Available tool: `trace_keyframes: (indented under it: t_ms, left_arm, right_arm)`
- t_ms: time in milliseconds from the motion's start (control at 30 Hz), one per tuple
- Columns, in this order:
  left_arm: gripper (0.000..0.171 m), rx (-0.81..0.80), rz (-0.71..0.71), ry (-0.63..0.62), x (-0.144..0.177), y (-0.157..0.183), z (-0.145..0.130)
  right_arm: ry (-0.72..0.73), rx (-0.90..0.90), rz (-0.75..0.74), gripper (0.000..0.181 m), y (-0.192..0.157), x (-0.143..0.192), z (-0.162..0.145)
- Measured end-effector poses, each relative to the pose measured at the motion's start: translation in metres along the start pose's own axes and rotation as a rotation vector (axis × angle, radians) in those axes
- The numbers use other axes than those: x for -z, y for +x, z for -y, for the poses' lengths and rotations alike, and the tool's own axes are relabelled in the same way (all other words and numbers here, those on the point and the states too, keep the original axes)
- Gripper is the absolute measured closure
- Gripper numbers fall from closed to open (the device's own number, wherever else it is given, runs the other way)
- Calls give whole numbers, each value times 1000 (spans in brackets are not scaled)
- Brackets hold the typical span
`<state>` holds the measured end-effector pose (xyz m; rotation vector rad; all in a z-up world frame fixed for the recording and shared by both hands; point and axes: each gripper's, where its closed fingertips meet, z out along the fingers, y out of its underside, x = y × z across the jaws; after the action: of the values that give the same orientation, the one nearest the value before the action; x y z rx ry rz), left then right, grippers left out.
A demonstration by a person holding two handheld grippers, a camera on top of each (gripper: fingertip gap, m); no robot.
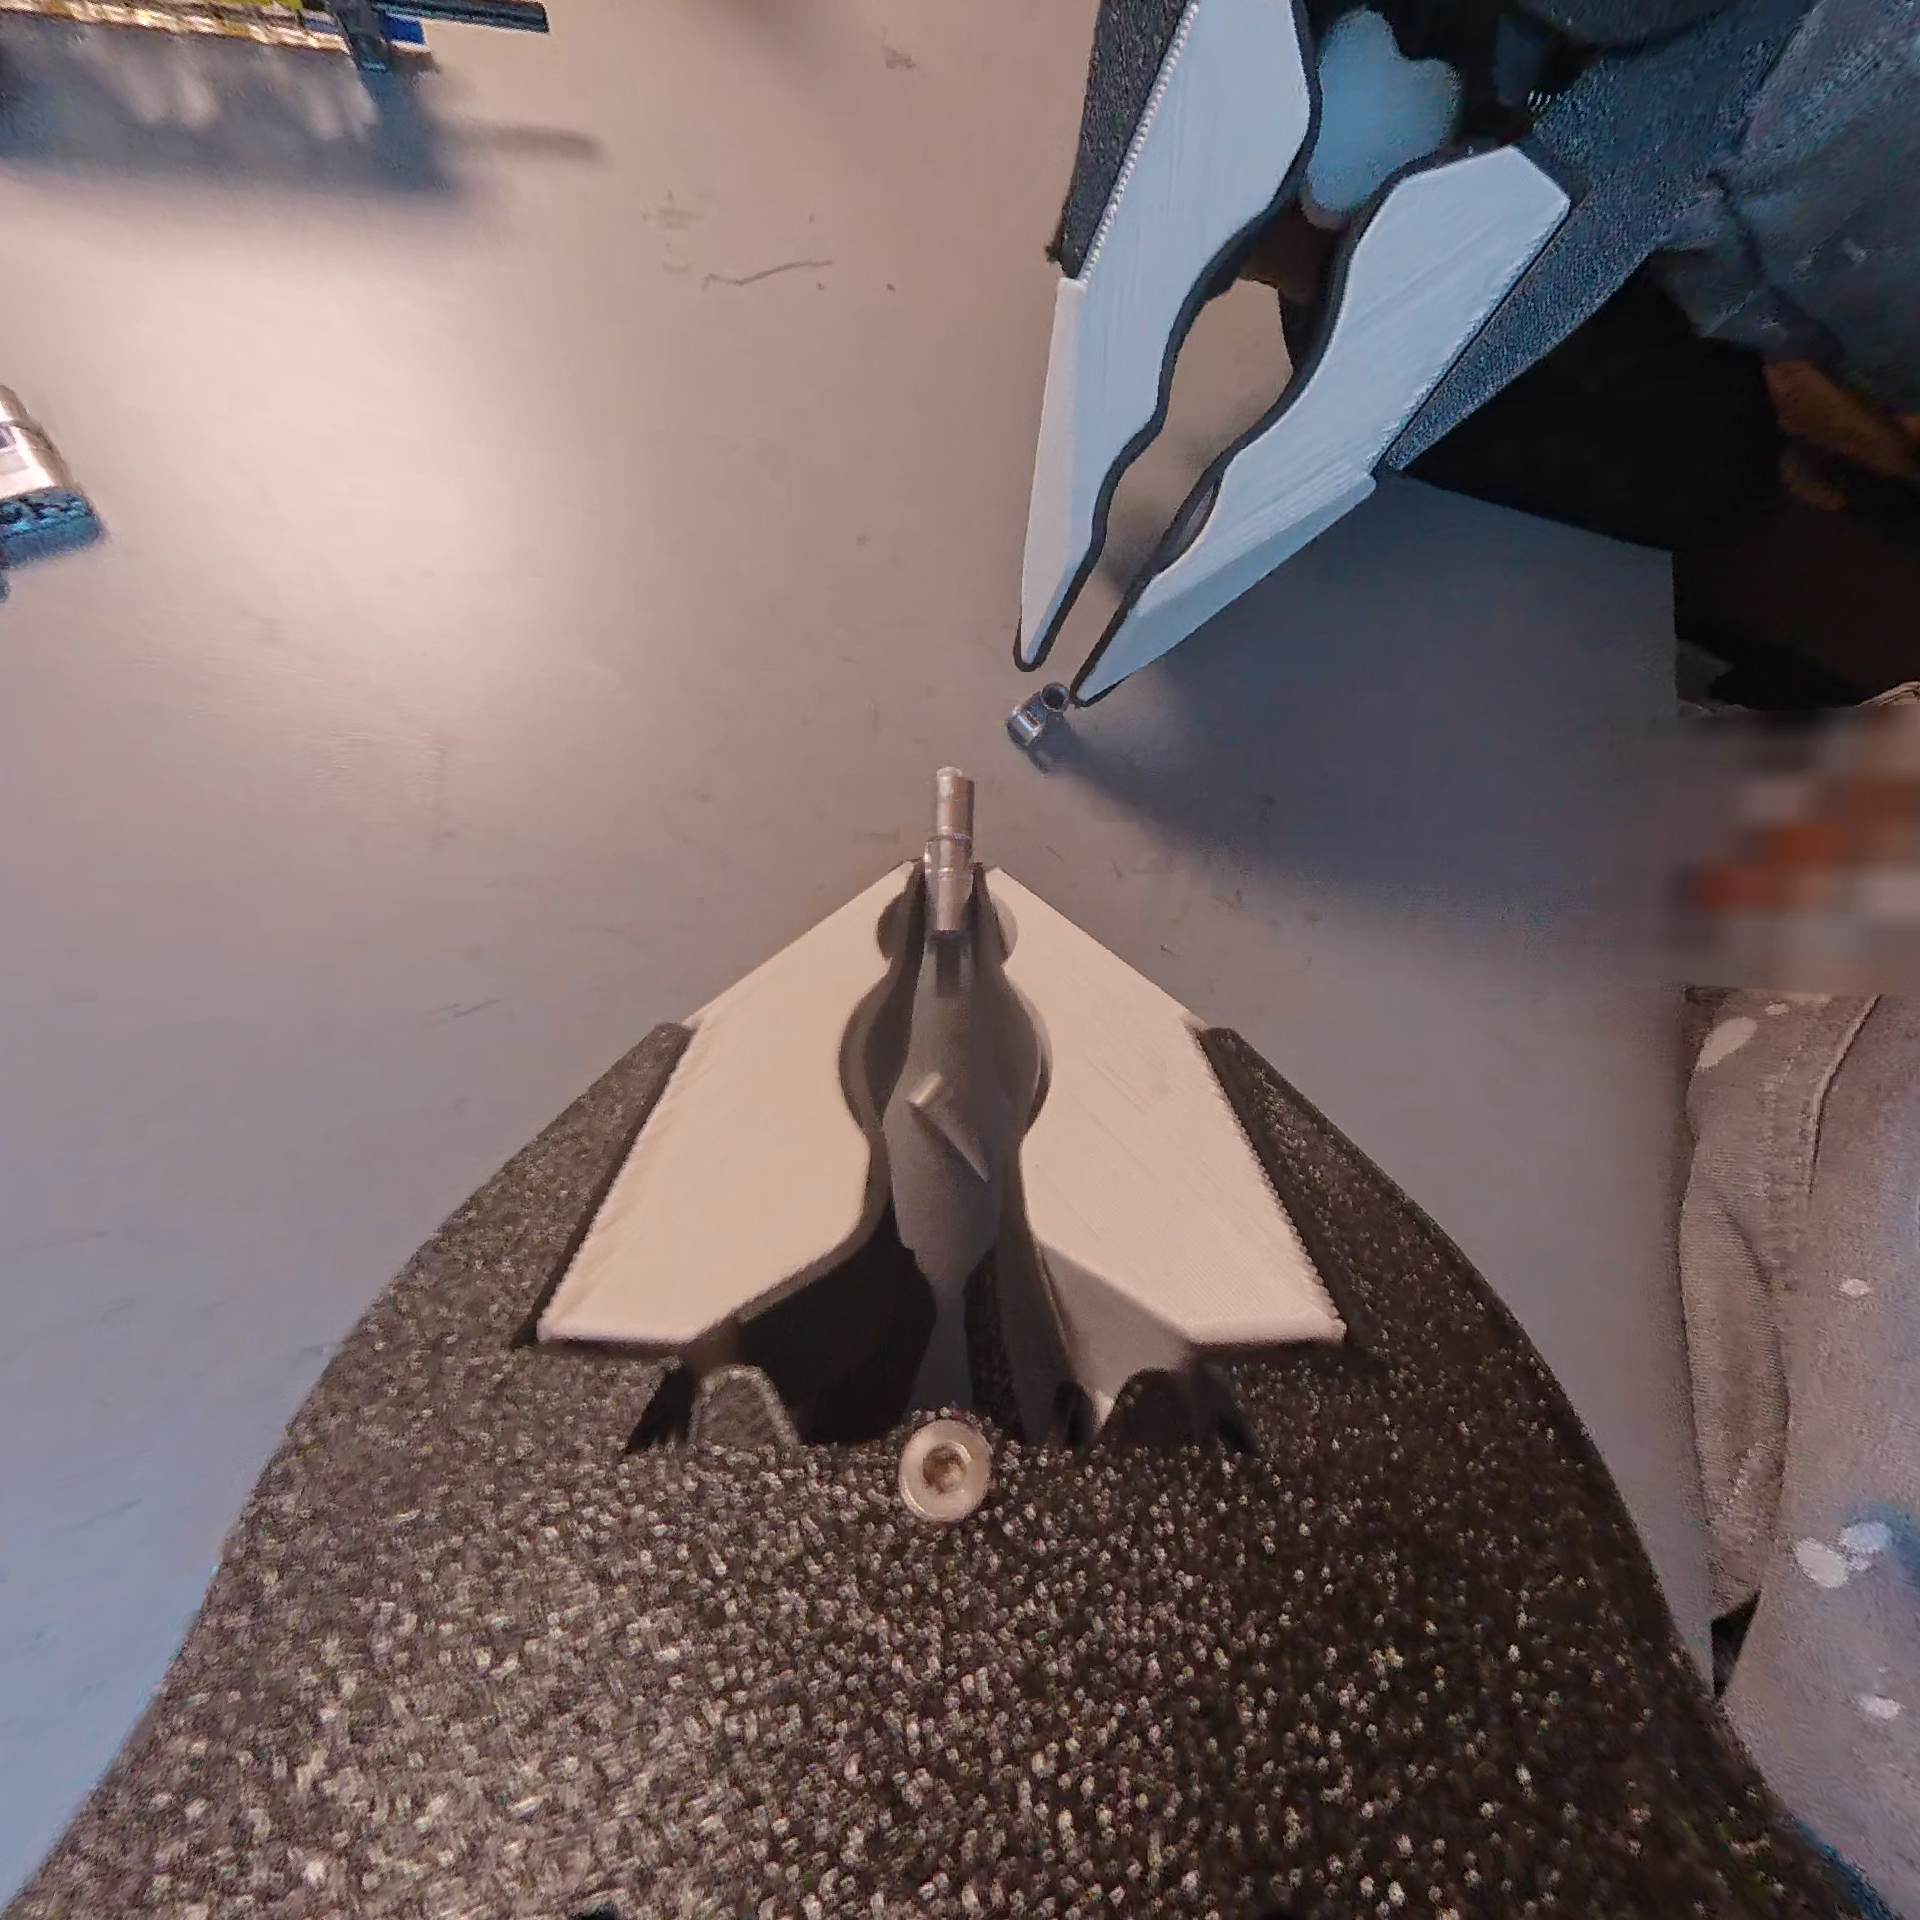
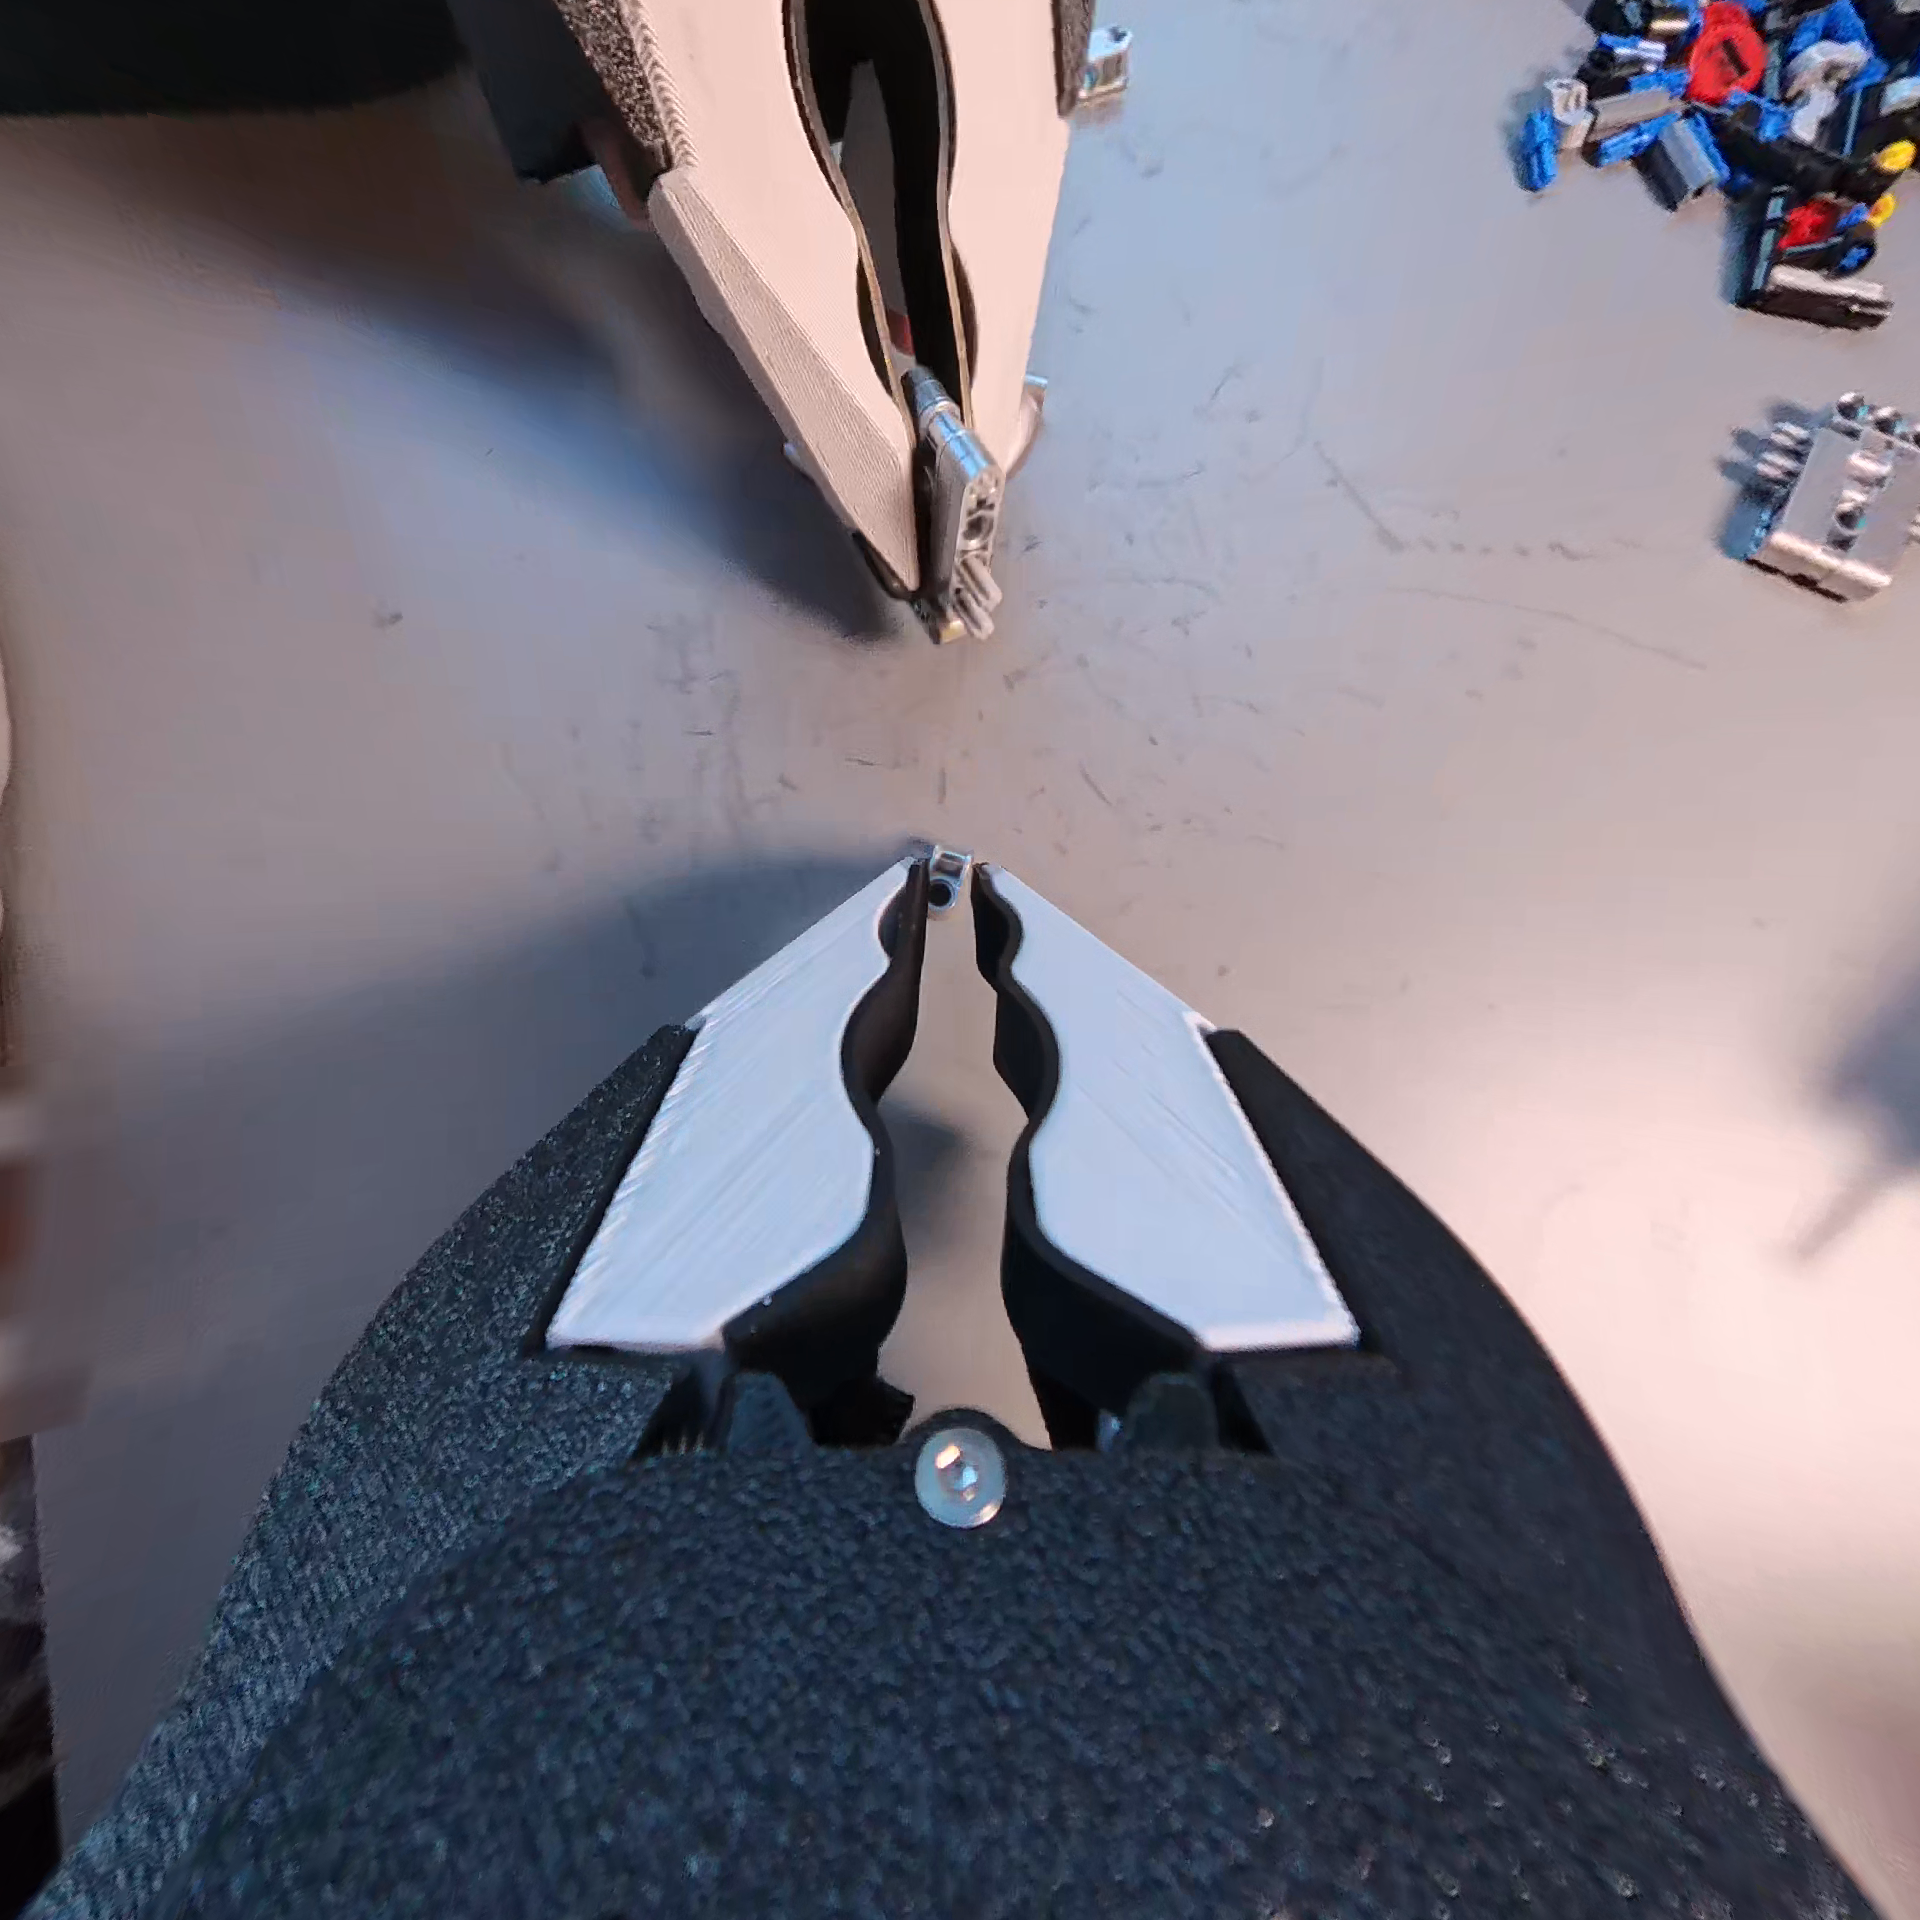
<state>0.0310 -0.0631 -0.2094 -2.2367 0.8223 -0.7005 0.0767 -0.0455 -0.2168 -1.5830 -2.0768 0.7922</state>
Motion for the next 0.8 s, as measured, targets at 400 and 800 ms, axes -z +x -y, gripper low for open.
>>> trace_keyframes:
  t_ms: [400, 800]
  left_arm:
    - [166, -18, 14, 36, 7, -1, 5]
    - [166, -22, 16, 35, 6, -1, 4]
  right_arm:
    - [-58, 5, -58, 172, -2, -6, 0]
    - [-47, -5, -94, 172, -5, -4, 2]
